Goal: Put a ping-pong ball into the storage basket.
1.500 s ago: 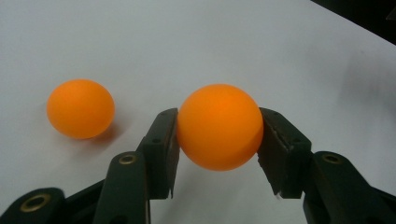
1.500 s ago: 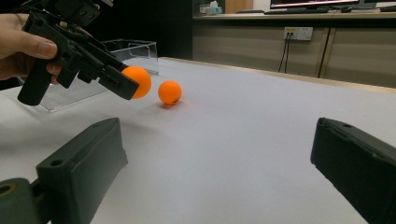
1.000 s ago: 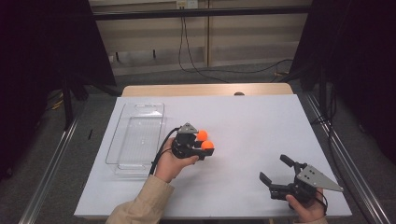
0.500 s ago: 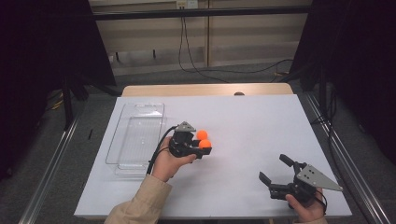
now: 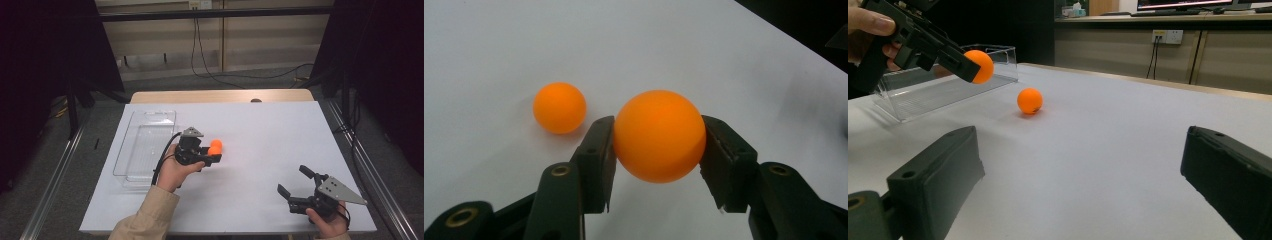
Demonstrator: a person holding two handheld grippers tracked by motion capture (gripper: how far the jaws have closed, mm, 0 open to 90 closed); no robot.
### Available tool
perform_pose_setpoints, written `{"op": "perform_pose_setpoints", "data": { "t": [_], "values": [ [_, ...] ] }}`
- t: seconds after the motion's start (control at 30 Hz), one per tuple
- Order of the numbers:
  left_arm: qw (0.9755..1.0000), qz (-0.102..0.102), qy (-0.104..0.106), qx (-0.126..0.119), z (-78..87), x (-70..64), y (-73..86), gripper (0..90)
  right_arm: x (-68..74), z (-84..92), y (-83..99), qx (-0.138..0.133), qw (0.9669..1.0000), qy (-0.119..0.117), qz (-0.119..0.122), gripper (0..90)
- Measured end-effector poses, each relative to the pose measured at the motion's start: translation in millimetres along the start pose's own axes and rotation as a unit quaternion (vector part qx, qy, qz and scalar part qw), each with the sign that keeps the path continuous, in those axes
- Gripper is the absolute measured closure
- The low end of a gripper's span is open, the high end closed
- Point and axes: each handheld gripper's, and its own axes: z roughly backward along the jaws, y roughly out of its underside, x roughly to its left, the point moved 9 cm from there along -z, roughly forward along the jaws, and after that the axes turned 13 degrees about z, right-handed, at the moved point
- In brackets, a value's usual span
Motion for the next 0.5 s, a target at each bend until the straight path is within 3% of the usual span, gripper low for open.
{"op": "perform_pose_setpoints", "data": {
  "t": [0.5],
  "values": [
    [0.9999,0.010,-0.004,-0.003,10.2,4.0,-4.3,50.8,-0.1,-1.9,-0.2,-0.001,1.0000,-0.003,0.002,2.1]
  ]
}}
